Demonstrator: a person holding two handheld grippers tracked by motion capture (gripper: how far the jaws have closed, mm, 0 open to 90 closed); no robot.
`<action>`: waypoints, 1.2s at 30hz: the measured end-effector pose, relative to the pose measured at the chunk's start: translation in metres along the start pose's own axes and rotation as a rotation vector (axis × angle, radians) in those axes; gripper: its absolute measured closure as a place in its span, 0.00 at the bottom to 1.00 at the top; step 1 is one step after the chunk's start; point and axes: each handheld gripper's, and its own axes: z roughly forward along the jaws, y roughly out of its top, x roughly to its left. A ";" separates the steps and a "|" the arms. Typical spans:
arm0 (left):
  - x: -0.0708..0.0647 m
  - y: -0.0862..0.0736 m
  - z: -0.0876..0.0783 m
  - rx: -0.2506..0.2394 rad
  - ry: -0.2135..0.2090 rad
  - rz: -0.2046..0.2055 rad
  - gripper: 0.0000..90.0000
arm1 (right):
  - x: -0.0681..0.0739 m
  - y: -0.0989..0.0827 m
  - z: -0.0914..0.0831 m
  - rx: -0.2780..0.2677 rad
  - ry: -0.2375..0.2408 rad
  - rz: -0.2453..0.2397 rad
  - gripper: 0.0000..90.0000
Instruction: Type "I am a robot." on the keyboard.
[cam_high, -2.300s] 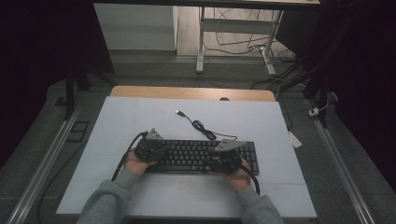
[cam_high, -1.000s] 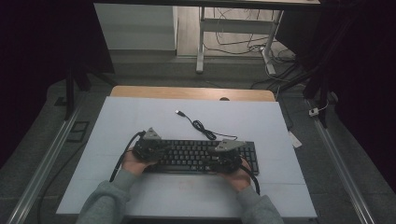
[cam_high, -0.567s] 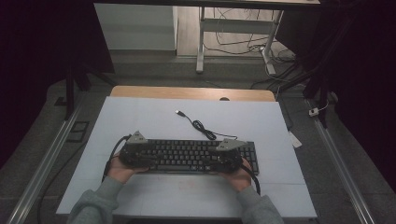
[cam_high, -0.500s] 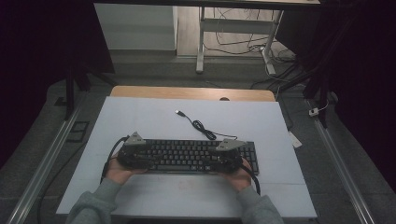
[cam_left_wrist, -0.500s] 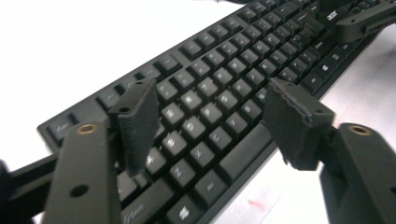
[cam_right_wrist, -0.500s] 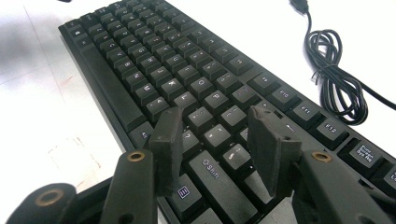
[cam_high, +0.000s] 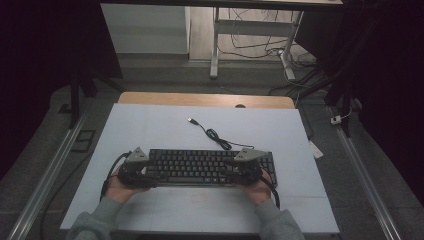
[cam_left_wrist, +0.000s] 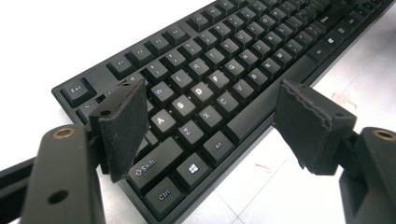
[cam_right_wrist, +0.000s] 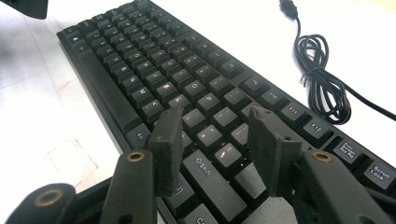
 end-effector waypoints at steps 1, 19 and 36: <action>0.000 0.000 0.000 0.001 0.000 -0.002 0.29 | 0.000 0.000 0.000 -0.003 0.003 0.000 0.62; 0.000 0.000 0.001 0.001 -0.014 0.000 0.27 | 0.005 0.010 -0.002 -0.035 0.026 -0.006 0.66; -0.001 -0.001 0.004 0.017 -0.009 0.006 0.27 | 0.019 0.022 0.026 0.094 0.090 -0.039 1.00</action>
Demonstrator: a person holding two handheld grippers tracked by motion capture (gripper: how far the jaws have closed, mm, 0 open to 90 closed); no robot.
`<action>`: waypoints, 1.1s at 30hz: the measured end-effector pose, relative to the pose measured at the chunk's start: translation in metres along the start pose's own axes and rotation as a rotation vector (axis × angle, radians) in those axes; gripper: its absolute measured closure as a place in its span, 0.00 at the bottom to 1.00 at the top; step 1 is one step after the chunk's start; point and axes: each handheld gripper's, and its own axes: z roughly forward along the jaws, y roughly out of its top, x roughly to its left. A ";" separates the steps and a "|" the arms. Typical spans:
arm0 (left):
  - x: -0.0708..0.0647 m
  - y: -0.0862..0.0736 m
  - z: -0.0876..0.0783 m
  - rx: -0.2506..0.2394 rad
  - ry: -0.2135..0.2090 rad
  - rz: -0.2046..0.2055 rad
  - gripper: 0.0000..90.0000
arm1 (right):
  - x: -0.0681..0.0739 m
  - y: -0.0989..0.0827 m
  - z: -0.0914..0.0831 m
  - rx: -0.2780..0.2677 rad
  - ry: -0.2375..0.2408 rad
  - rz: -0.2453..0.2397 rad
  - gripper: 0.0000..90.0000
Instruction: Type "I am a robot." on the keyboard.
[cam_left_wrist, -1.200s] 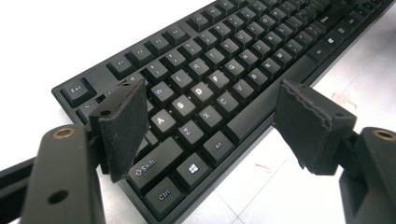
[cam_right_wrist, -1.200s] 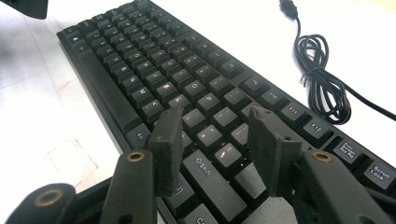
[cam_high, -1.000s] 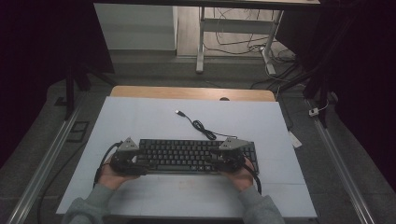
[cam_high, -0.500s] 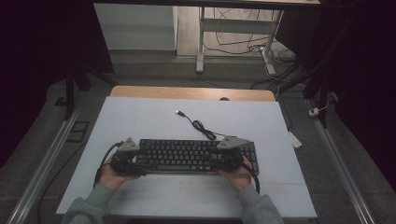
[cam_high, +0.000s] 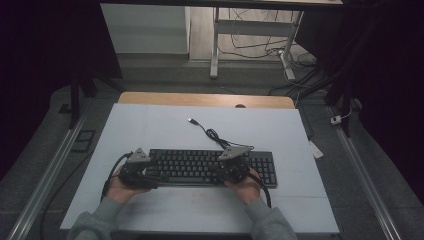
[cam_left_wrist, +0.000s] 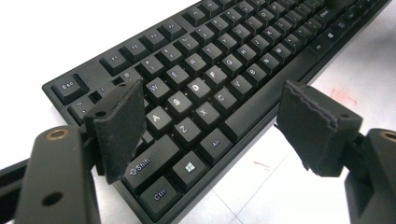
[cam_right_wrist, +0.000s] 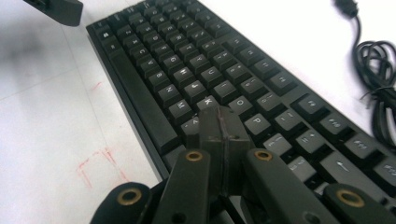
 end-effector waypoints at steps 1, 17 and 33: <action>0.000 0.000 0.000 0.001 0.000 -0.002 0.27 | 0.001 0.000 0.003 0.009 0.002 0.002 1.00; 0.000 -0.001 0.001 0.002 0.002 0.001 0.27 | 0.004 -0.003 0.021 0.068 -0.015 -0.014 1.00; 0.000 -0.001 -0.002 -0.007 0.003 -0.001 0.27 | -0.001 -0.008 -0.001 -0.038 -0.056 -0.001 0.78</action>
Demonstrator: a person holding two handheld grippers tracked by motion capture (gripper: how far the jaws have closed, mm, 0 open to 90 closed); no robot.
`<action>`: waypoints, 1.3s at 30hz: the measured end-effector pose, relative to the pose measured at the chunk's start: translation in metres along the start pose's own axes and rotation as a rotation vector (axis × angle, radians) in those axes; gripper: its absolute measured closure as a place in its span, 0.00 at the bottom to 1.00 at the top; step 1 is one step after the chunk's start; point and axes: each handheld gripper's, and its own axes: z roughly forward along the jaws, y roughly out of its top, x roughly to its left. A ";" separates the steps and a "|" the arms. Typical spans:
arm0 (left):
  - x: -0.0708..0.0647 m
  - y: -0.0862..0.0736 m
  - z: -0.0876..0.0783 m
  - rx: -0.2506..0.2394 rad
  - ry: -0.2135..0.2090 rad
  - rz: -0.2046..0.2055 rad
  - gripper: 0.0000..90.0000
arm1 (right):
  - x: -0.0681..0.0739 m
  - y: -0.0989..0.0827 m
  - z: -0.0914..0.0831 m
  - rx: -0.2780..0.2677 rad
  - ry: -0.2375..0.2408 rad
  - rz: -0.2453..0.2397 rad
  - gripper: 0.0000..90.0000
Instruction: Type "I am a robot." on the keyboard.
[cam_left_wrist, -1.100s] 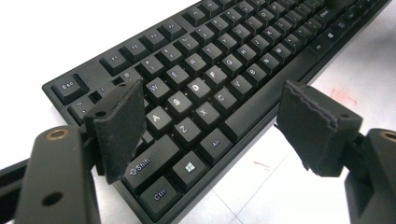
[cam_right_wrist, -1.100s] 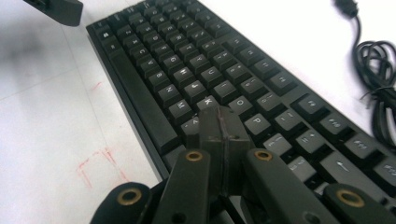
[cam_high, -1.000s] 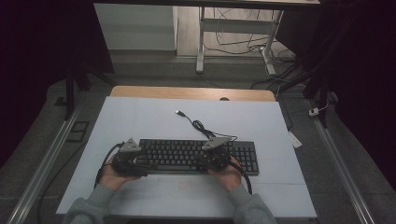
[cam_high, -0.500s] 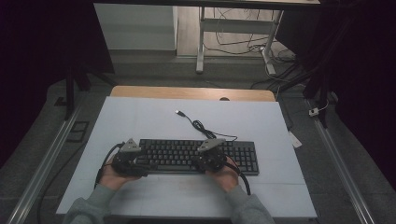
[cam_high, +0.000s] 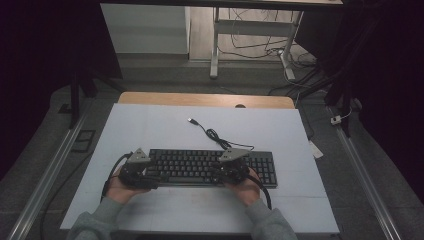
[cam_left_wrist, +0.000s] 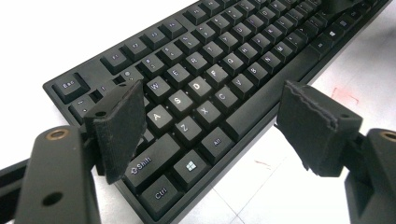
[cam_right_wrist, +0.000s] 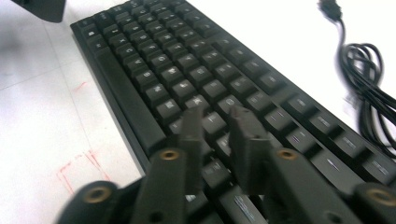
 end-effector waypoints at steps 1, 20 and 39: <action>0.000 0.000 0.000 -0.001 0.000 0.002 0.27 | -0.002 -0.002 -0.002 -0.005 -0.006 0.007 0.74; 0.001 0.000 -0.002 -0.016 0.003 -0.007 0.26 | -0.016 -0.021 -0.031 -0.062 -0.032 0.030 0.57; 0.001 -0.022 -0.021 -0.063 0.052 -0.007 0.27 | -0.030 -0.055 -0.078 -0.076 -0.115 0.073 0.55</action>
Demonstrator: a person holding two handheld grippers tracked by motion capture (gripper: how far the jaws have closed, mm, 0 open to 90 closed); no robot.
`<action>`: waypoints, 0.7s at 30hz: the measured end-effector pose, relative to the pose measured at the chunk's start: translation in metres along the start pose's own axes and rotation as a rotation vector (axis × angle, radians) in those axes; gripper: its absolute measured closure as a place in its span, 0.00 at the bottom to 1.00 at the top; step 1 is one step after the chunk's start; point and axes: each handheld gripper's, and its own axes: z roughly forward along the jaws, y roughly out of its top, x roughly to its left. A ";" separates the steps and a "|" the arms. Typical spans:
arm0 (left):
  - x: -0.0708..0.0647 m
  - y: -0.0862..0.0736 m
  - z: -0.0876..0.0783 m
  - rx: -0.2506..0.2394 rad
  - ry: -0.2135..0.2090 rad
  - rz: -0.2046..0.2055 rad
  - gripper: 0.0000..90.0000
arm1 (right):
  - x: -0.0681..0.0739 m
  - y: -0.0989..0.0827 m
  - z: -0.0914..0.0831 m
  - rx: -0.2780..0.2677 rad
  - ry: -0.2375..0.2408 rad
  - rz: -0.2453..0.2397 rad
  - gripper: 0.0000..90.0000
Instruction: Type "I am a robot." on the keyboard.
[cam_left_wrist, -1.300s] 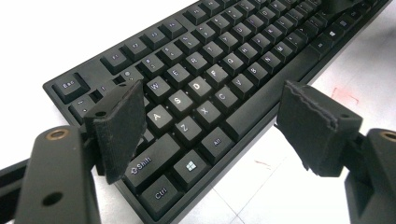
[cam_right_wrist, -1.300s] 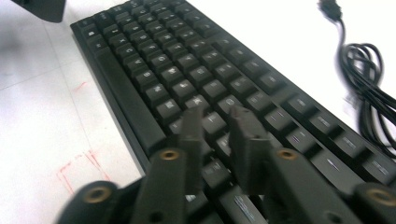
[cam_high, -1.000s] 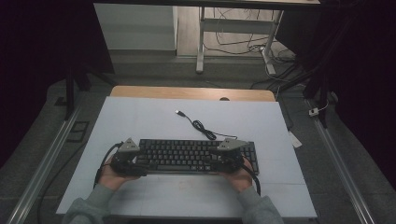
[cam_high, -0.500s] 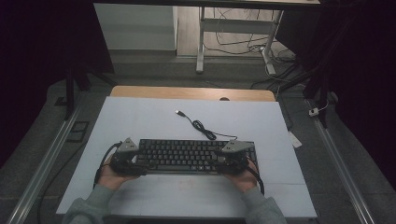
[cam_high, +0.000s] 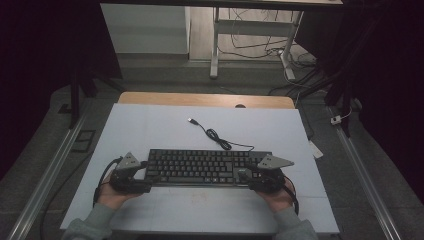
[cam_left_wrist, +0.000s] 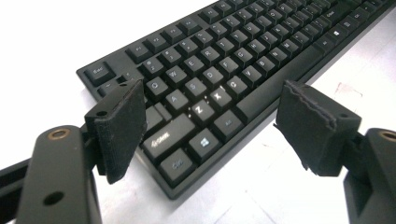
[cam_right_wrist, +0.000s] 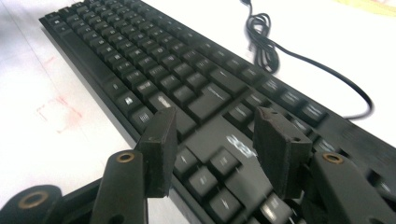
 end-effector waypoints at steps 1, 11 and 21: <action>0.000 -0.002 -0.002 -0.004 0.002 -0.001 0.27 | -0.001 -0.002 -0.002 -0.001 -0.004 -0.001 0.55; -0.002 -0.018 -0.014 -0.029 0.010 0.000 0.28 | -0.013 -0.027 -0.029 0.011 -0.065 0.018 0.54; -0.002 -0.019 -0.010 -0.035 0.016 0.009 0.28 | -0.019 -0.034 -0.035 0.001 -0.048 0.026 0.54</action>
